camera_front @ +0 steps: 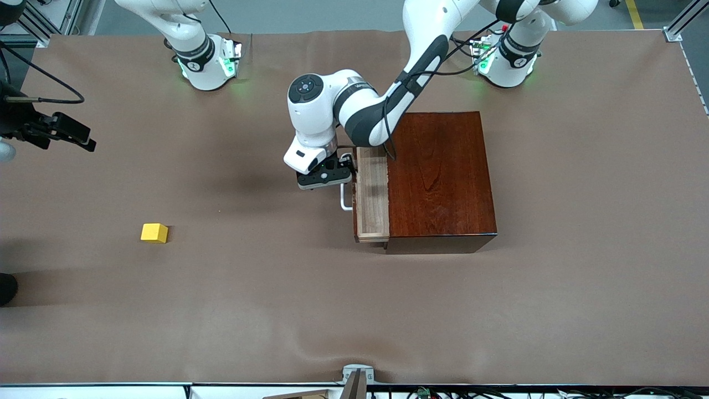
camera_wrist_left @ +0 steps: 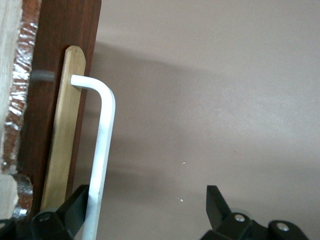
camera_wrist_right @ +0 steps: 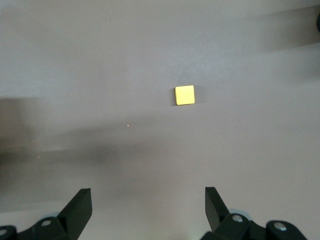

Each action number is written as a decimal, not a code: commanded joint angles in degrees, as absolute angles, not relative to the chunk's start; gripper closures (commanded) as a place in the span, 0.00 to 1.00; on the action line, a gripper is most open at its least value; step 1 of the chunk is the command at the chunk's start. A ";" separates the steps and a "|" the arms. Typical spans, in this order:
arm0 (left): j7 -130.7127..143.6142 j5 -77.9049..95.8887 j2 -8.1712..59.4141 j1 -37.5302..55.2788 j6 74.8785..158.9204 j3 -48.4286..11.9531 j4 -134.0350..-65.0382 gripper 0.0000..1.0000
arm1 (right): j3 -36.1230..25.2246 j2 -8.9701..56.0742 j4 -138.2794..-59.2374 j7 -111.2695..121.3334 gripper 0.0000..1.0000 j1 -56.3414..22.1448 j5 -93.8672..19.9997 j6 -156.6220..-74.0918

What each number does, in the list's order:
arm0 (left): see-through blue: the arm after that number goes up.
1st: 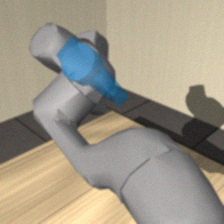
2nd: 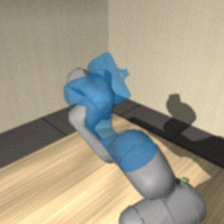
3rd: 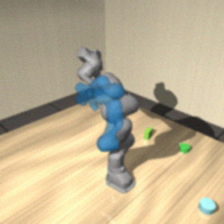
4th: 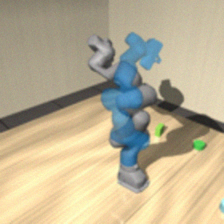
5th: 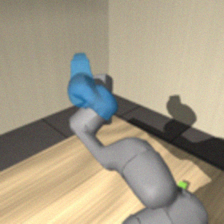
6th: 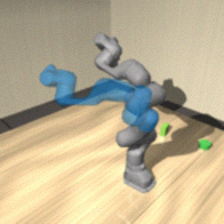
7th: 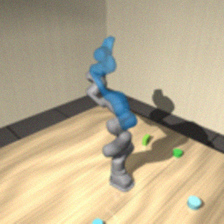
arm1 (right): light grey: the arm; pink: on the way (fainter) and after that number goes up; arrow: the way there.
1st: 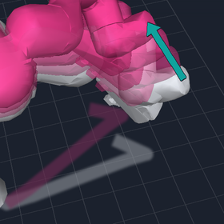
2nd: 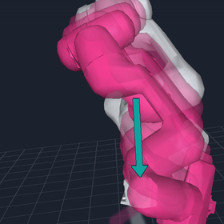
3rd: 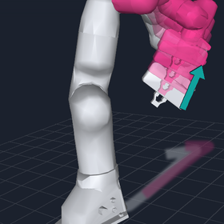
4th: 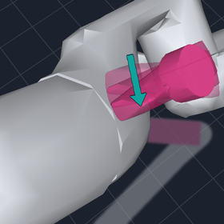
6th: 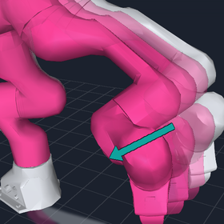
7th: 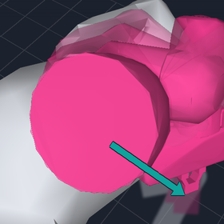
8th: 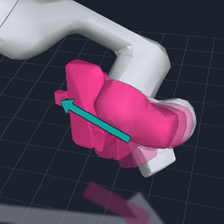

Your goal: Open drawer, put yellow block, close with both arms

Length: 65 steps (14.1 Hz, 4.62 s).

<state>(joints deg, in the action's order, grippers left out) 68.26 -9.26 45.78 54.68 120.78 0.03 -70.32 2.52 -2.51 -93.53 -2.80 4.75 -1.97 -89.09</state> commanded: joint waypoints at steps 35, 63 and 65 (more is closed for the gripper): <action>69.35 -6.33 28.93 47.30 114.19 -0.97 -68.29 0.00 | 2.37 -3.43 -93.87 -2.29 0.00 4.48 -1.23 -88.77; 6.17 -0.79 0.44 4.67 92.73 -0.97 -91.93 0.00 | 1.93 27.42 -108.44 9.67 0.00 9.84 4.39 -132.43; 1.78 -0.79 -0.17 2.64 91.68 -1.58 -92.02 0.00 | 1.93 27.86 -112.04 9.67 0.00 9.93 4.39 -139.54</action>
